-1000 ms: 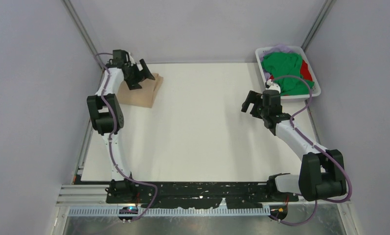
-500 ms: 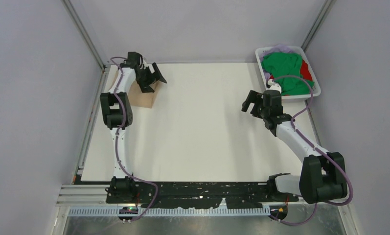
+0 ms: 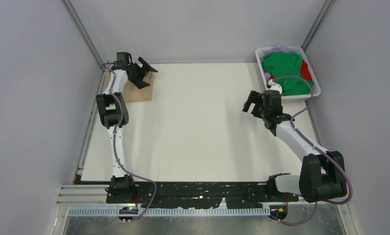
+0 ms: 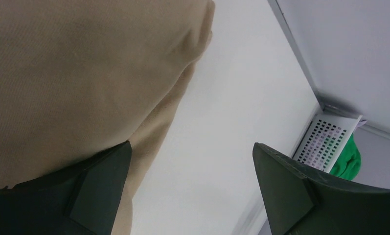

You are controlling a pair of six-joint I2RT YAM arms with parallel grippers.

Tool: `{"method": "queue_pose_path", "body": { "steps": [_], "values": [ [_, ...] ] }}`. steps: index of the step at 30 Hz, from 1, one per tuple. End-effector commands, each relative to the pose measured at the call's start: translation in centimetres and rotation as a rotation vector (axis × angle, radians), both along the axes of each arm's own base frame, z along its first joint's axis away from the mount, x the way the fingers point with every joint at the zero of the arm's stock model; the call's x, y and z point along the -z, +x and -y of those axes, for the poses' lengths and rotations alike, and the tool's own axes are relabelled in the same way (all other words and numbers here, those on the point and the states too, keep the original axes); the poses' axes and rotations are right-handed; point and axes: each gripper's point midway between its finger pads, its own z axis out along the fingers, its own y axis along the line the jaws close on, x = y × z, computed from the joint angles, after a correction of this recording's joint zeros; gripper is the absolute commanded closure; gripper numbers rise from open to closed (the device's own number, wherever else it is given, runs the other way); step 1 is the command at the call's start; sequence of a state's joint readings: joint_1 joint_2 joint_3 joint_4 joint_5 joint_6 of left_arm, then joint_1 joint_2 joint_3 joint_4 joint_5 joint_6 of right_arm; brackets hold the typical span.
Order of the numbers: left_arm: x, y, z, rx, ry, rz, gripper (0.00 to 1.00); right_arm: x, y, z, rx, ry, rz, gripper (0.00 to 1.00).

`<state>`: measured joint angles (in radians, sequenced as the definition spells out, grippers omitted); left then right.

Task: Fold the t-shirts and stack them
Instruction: Put the neatly folded tshirt into the corner of the board with the left arm, then reset both arms

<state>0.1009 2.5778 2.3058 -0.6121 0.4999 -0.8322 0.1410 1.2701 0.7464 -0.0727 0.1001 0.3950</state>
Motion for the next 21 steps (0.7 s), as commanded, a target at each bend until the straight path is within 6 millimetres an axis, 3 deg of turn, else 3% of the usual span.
{"method": "queue_pose_path", "body": {
  "steps": [1,4,7,11,12,17,20,21],
  "values": [
    [-1.3,2.7,-1.1,-0.033,-0.016,0.111,0.0,-1.3,1.3,0.7,0.026,-0.02,0.037,0.04],
    [-3.7,2.5,-0.6,0.016,0.016,0.17,0.01,-1.2,1.5,0.5,0.021,-0.016,0.033,0.05],
    [-7.5,1.7,-0.1,0.071,0.089,0.243,0.0,-1.6,1.4,0.4,0.016,-0.007,0.043,0.05],
    [-13.7,-1.5,1.2,0.154,0.202,0.321,0.0,-2.8,0.7,0.4,0.021,0.009,0.079,0.05],
    [-16.0,-3.0,1.8,0.185,0.242,0.364,0.01,-3.3,0.3,0.4,0.02,0.012,0.09,0.05],
    [-17.4,-11.9,5.4,0.283,0.415,0.37,0.0,-4.7,-2.1,0.6,0.02,0.033,0.135,0.04],
    [-16.0,-18.2,7.1,0.311,0.456,0.391,0.0,-3.6,-4.0,0.9,0.027,0.036,0.12,0.05],
    [-14.9,-20.3,7.4,0.315,0.459,0.388,0.0,-4.2,-4.6,1.0,0.031,0.039,0.145,0.05]
  ]
}}
